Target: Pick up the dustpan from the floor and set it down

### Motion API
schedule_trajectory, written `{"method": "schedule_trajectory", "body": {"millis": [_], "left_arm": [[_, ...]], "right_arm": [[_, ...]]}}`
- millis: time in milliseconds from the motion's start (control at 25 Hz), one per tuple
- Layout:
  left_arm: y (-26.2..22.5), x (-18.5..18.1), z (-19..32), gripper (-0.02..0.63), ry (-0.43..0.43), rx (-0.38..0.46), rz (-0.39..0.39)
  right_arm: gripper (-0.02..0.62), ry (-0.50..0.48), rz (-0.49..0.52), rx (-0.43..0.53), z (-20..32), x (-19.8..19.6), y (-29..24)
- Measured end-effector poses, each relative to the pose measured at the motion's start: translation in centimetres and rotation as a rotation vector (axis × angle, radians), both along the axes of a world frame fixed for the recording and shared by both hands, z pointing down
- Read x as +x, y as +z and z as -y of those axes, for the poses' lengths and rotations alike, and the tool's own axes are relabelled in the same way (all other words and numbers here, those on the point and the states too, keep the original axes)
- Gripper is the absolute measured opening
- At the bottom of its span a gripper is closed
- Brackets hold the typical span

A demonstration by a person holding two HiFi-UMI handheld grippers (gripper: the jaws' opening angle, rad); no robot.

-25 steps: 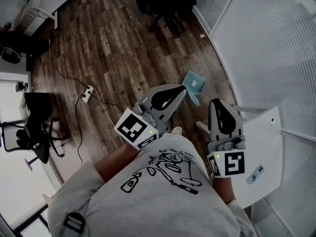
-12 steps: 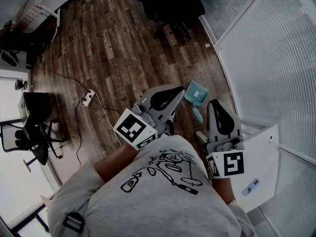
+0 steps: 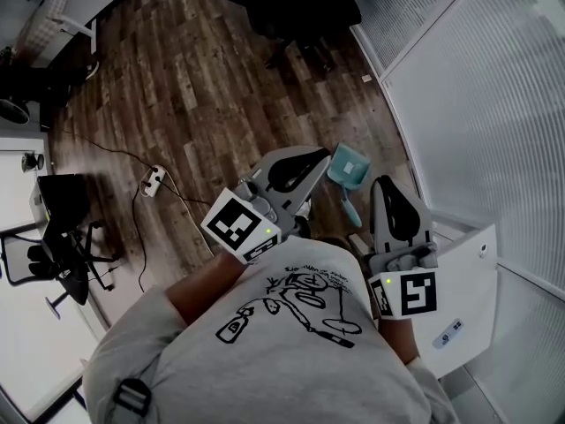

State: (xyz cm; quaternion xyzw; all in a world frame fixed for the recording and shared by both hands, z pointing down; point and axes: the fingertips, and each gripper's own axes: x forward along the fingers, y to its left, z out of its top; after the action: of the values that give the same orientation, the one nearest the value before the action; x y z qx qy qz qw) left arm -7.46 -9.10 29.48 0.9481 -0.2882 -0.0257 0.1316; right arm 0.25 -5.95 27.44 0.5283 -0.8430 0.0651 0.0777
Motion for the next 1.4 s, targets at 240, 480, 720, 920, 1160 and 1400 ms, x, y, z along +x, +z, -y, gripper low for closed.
{"method": "schedule_trajectory", "body": {"millis": [240,480,720,920,1160,1400], "left_arm": [[-0.2,2.7,0.5,0.002,0.036,-0.002,0.002],[-1.3,6.6,-0.8,0.002,0.069,0.010,-0.008],[-2.0,10.4,-2.3,0.002,0.102,0.021,-0.042],[-2.4,12.4,-3.2,0.002,0.117,0.026,-0.044],[-2.3,12.9,-3.6,0.002,0.101,0.033,-0.027],[-1.9,12.9,-3.8,0.002,0.083,0.028,-0.026]], "right_arm": [[0.021,0.050,0.014,0.004,0.4,2.9,-0.2],[0.021,0.089,0.010,0.043,-0.9,6.7,-1.5],[0.021,0.125,-0.006,0.042,-2.5,10.6,-1.7],[0.021,0.146,-0.002,0.043,-3.4,12.8,-1.9],[0.021,0.137,0.003,0.060,-4.0,13.3,-2.1],[0.021,0.126,0.005,0.051,-4.0,13.4,-1.5]]}}
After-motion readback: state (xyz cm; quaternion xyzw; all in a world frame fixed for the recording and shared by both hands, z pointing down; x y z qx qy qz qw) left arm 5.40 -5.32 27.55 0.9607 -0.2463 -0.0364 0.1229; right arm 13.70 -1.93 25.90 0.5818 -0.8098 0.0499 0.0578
